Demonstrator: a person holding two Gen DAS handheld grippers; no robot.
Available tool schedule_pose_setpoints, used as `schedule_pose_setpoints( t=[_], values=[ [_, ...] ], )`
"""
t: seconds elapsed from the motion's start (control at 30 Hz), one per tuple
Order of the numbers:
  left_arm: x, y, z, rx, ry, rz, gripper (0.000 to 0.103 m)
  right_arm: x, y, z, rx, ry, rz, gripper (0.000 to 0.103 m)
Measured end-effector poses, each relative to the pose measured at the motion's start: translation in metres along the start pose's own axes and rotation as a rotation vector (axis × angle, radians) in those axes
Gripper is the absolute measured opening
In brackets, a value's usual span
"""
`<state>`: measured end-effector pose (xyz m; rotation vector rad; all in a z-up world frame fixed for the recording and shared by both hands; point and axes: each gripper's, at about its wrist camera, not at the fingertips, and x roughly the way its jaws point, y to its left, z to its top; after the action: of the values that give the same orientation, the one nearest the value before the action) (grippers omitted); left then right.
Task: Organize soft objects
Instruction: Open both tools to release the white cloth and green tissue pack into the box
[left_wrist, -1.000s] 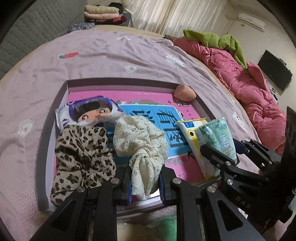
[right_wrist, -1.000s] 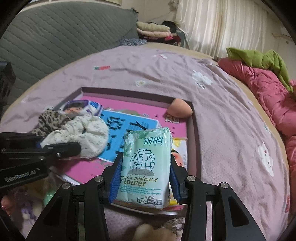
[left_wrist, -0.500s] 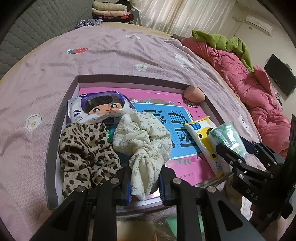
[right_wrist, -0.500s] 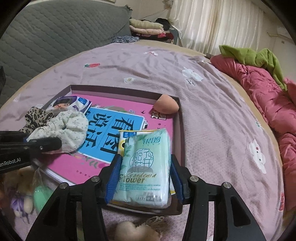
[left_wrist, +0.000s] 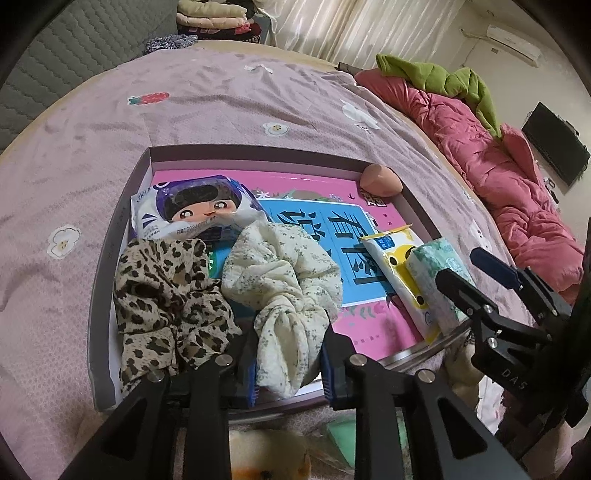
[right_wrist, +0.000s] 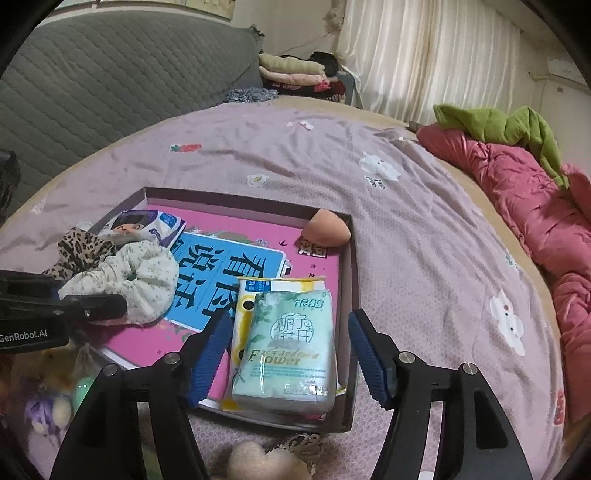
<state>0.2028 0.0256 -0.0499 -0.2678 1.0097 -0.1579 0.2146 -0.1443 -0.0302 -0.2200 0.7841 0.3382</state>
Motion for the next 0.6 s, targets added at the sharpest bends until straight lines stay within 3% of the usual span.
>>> schedule_pose_setpoints(
  t=[0.17, 0.33, 0.4, 0.6],
  values=[
    [0.000, -0.005, -0.001, 0.028, -0.005, 0.004, 0.041, -0.001, -0.001, 0.000, 0.003, 0.003, 0.000, 0.068],
    [-0.002, -0.005, 0.001, 0.033, -0.014, 0.006, 0.043, -0.002, -0.002, 0.000, 0.002, -0.001, 0.000, 0.068],
    [-0.005, -0.005, 0.002, 0.035, -0.032, 0.006, 0.049, -0.002, -0.002, 0.000, 0.004, -0.001, -0.003, 0.068],
    [-0.022, -0.006, 0.005, 0.059, -0.106, 0.020, 0.053, -0.002, -0.002, 0.000, 0.003, -0.001, -0.001, 0.068]
  ],
)
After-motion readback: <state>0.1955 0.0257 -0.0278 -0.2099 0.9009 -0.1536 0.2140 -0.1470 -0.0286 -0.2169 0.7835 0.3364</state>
